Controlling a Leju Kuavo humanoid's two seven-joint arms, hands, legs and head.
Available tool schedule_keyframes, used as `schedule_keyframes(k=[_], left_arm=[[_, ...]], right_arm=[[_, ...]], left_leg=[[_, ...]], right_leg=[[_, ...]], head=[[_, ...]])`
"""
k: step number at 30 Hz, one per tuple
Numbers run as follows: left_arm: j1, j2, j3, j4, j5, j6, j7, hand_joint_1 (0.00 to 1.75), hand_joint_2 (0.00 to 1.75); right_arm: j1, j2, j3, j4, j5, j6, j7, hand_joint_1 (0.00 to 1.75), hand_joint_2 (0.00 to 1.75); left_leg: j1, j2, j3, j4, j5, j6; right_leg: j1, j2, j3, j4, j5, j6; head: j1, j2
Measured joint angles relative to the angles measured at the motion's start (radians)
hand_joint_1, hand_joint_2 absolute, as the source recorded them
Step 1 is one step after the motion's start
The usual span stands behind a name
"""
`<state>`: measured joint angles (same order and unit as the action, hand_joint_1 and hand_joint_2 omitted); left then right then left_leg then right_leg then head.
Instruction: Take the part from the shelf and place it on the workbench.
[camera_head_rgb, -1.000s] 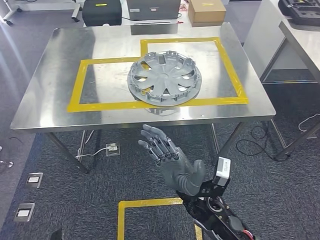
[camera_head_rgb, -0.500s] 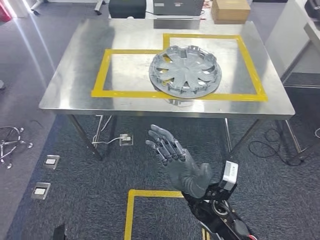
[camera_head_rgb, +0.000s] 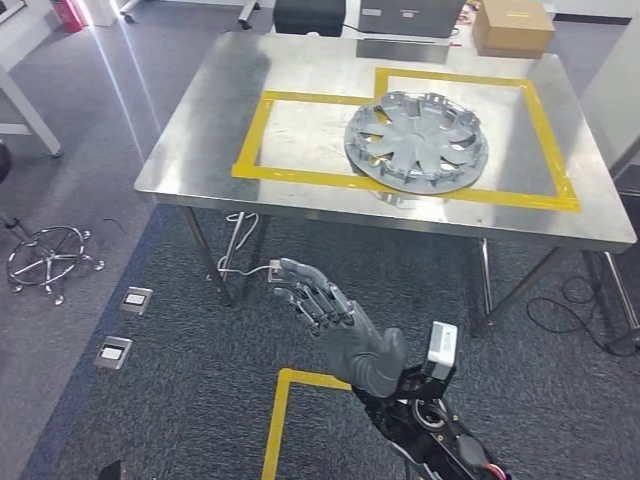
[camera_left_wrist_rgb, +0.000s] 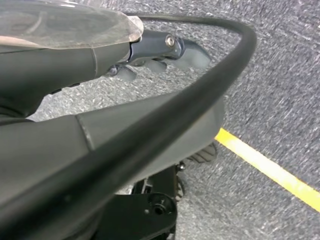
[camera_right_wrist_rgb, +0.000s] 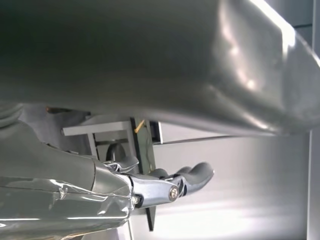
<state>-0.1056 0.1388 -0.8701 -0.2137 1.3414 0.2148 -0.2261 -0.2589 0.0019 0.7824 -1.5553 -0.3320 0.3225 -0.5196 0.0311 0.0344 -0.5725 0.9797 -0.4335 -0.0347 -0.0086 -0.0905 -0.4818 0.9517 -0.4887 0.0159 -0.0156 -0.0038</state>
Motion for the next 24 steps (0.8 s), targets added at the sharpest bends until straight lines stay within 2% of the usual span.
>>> schedule_keyframes(k=[2, 3, 5, 6, 7, 8, 9, 10, 11, 12, 13, 14, 15, 16, 17, 18, 20, 21, 22, 23, 24], left_arm=[[0.000, 0.000, 0.000, 0.000, 0.000, 0.000, 0.000, 0.00, 0.00], [0.000, 0.000, 0.000, 0.000, 0.000, 0.000, 0.000, 0.00, 0.00], [0.000, 0.000, 0.000, 0.000, 0.000, 0.000, 0.000, 0.00, 0.00], [0.000, 0.000, 0.000, 0.000, 0.000, 0.000, 0.000, 0.00, 0.00], [0.001, 0.000, 0.000, 0.000, 0.000, 0.000, 0.000, 0.00, 0.00], [0.001, 0.000, 0.000, 0.000, 0.001, 0.000, 0.000, 0.00, 0.00], [0.002, 0.000, 0.000, 0.000, 0.001, 0.000, 0.000, 0.00, 0.00], [0.002, 0.000, 0.000, 0.000, 0.001, 0.000, 0.000, 0.00, 0.00], [0.001, -0.001, 0.000, 0.000, 0.001, 0.000, 0.000, 0.00, 0.00], [0.001, -0.002, 0.000, 0.000, 0.001, 0.000, 0.000, 0.00, 0.00], [0.000, -0.004, 0.000, 0.000, 0.001, 0.000, 0.000, 0.00, 0.00], [0.001, -0.005, 0.000, 0.000, 0.001, 0.000, 0.000, 0.00, 0.00], [0.003, -0.003, 0.000, 0.000, 0.001, 0.001, 0.000, 0.00, 0.00], [0.007, -0.002, 0.000, 0.001, 0.001, 0.001, 0.000, 0.00, 0.00], [0.009, -0.001, 0.000, 0.001, 0.001, 0.002, 0.000, 0.00, 0.00], [0.009, -0.001, 0.000, 0.001, 0.001, 0.002, 0.000, 0.00, 0.00], [0.005, -0.002, 0.000, 0.001, 0.000, 0.002, 0.000, 0.00, 0.00], [0.004, -0.002, 0.000, 0.001, 0.000, 0.002, 0.000, 0.00, 0.00], [0.003, -0.002, 0.000, 0.001, 0.000, 0.002, 0.000, 0.00, 0.00], [0.004, -0.002, 0.000, 0.001, 0.000, 0.002, 0.000, 0.00, 0.00], [0.005, -0.001, 0.000, 0.001, 0.000, 0.002, 0.000, 0.00, 0.00]], right_arm=[[0.000, 0.000, 0.001, 0.000, 0.001, 0.000, 0.000, 0.00, 0.00], [0.000, 0.000, 0.001, 0.000, 0.001, 0.000, 0.000, 0.00, 0.00], [0.002, 0.000, 0.001, 0.000, 0.001, 0.001, -0.001, 0.00, 0.00], [0.003, 0.000, 0.001, 0.000, 0.001, 0.001, 0.000, 0.00, 0.00], [0.004, 0.000, 0.001, 0.001, 0.001, 0.001, 0.000, 0.00, 0.00], [0.004, 0.000, 0.001, 0.001, 0.001, 0.001, 0.000, 0.00, 0.00], [0.004, 0.000, 0.002, 0.001, 0.001, 0.001, 0.000, 0.00, 0.00], [0.003, 0.000, 0.002, 0.001, 0.001, 0.001, 0.000, 0.00, 0.00], [0.003, 0.000, 0.002, 0.001, 0.001, 0.001, 0.000, 0.00, 0.00], [0.003, 0.000, 0.002, 0.001, 0.001, 0.001, 0.000, 0.00, 0.00], [0.002, 0.000, 0.001, 0.000, 0.002, 0.001, 0.000, 0.00, 0.00], [0.002, 0.000, 0.001, 0.000, 0.002, 0.001, 0.000, 0.00, 0.00], [0.002, 0.000, 0.001, 0.000, 0.003, 0.001, 0.000, 0.00, 0.00], [0.001, 0.000, 0.001, -0.001, 0.003, 0.002, 0.001, 0.00, 0.00], [0.001, 0.000, 0.001, -0.001, 0.003, 0.002, 0.001, 0.00, 0.00], [0.001, 0.001, 0.001, -0.002, 0.004, 0.002, 0.000, 0.00, 0.00], [0.002, 0.001, 0.001, -0.002, 0.004, 0.002, 0.001, 0.00, 0.00], [0.003, 0.001, 0.001, -0.001, 0.004, 0.002, 0.001, 0.00, 0.00], [0.005, 0.000, 0.001, -0.001, 0.004, 0.001, 0.002, 0.00, 0.00], [0.005, 0.000, 0.001, -0.001, 0.004, 0.001, 0.002, 0.00, 0.00], [0.005, 0.000, 0.001, -0.001, 0.004, 0.001, 0.002, 0.00, 0.00]], left_leg=[[0.000, -0.014, -0.005, -0.003, 0.001, 0.019], [0.000, -0.021, -0.007, -0.005, 0.005, 0.027], [-0.006, -0.037, -0.015, -0.005, 0.011, 0.038], [-0.010, -0.047, -0.019, -0.005, 0.014, 0.042], [-0.014, -0.058, -0.022, -0.005, 0.016, 0.045], [-0.018, -0.070, -0.024, -0.005, 0.019, 0.047], [-0.021, -0.082, -0.024, -0.005, 0.022, 0.048], [-0.023, -0.095, -0.025, -0.005, 0.024, 0.048], [-0.026, -0.107, -0.026, -0.005, 0.028, 0.046], [-0.025, -0.118, -0.028, -0.005, 0.032, 0.043], [-0.022, -0.128, -0.033, -0.006, 0.037, 0.038], [-0.018, -0.138, -0.037, -0.008, 0.043, 0.030], [-0.016, -0.149, -0.040, -0.012, 0.050, 0.021], [-0.016, -0.150, -0.043, -0.014, 0.054, 0.014], [-0.017, -0.137, -0.050, -0.006, 0.046, 0.009], [-0.019, -0.114, -0.063, 0.020, 0.026, 0.004], [-0.017, -0.064, -0.115, 0.136, -0.047, -0.008], [-0.014, -0.054, -0.142, 0.201, -0.078, -0.014], [-0.011, -0.049, -0.158, 0.246, -0.093, -0.020], [-0.009, -0.045, -0.154, 0.253, -0.090, -0.025], [-0.006, -0.039, -0.129, 0.218, -0.070, -0.028]], right_leg=[[-0.005, 0.022, -0.009, 0.028, -0.026, 0.009], [-0.007, 0.042, -0.027, 0.070, -0.056, 0.012], [-0.007, 0.076, -0.082, 0.206, -0.132, 0.012], [-0.007, 0.082, -0.108, 0.271, -0.158, 0.010], [-0.006, 0.085, -0.122, 0.307, -0.165, 0.006], [-0.005, 0.087, -0.118, 0.303, -0.152, 0.000], [-0.002, 0.092, -0.095, 0.259, -0.121, -0.008], [0.003, 0.105, -0.059, 0.187, -0.082, -0.019], [0.006, 0.128, -0.025, 0.115, -0.052, -0.030], [0.008, 0.149, -0.001, 0.058, -0.032, -0.039], [0.011, 0.163, 0.012, 0.024, -0.023, -0.044], [0.013, 0.167, 0.015, 0.012, -0.024, -0.046], [0.014, 0.158, 0.015, 0.004, -0.018, -0.046], [0.011, 0.146, 0.020, -0.006, -0.011, -0.045], [0.008, 0.134, 0.024, -0.017, -0.001, -0.046], [0.004, 0.120, 0.027, -0.028, 0.009, -0.047], [0.002, 0.092, 0.022, -0.036, 0.021, -0.049], [0.003, 0.077, 0.017, -0.035, 0.023, -0.049], [0.003, 0.062, 0.013, -0.034, 0.025, -0.048], [0.003, 0.048, 0.009, -0.033, 0.026, -0.047], [0.002, 0.035, 0.007, -0.030, 0.026, -0.046]], head=[[0.011, 0.000], [0.017, 0.000], [0.031, 0.000], [0.038, 0.000], [0.042, 0.000], [0.046, 0.000], [0.049, 0.000], [0.053, 0.000], [0.053, 0.000], [0.053, 0.000], [0.053, 0.000], [0.055, 0.000], [0.059, 0.000], [0.064, 0.000], [0.062, 0.000], [0.056, 0.000], [0.039, 0.000], [0.032, 0.000], [0.028, 0.000], [0.023, 0.000], [0.018, 0.000]])
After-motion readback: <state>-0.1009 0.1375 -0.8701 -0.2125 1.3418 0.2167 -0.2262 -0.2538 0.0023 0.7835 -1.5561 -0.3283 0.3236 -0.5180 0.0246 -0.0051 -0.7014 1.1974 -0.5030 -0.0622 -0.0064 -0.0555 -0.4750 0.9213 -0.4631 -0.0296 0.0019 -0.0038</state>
